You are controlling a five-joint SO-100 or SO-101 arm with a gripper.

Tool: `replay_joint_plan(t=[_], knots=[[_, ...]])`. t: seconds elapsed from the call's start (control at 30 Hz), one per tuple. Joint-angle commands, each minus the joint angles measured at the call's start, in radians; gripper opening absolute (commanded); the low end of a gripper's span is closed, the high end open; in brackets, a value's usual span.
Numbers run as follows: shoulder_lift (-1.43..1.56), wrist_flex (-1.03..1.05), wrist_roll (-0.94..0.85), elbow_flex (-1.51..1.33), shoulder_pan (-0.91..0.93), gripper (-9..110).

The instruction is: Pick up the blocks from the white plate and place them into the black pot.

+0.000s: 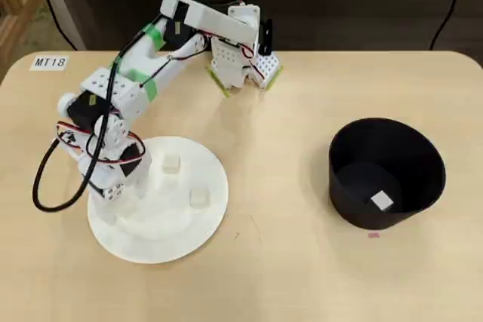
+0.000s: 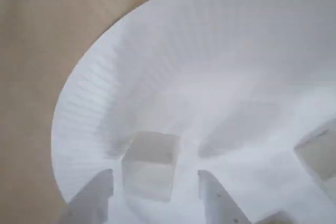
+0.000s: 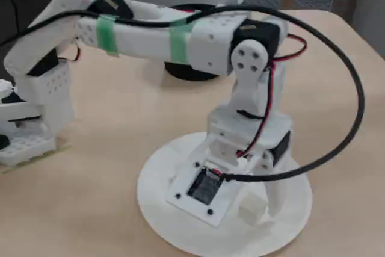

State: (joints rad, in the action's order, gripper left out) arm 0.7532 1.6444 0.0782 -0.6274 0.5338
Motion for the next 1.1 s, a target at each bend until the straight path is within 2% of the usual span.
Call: replay_joint_plan(t=[0.0, 0.23, 0.43, 0.7, 0.83, 0.93, 1.07], knots=[[-0.003, 0.006, 0.006, 0.069, 0.015, 21], [-0.043, 0.006, 0.008, 0.15, 0.032, 16], [-0.075, 0.006, 0.029, 0.212, 0.051, -2], [-0.063, 0.006, -0.011, 0.279, 0.025, -2], [-0.025, 0.006, -0.064, 0.511, -0.041, -2], [-0.081, 0.008, -0.084, 0.854, -0.143, -2], [0.029, 0.003, -0.091, 0.908, -0.316, -2]])
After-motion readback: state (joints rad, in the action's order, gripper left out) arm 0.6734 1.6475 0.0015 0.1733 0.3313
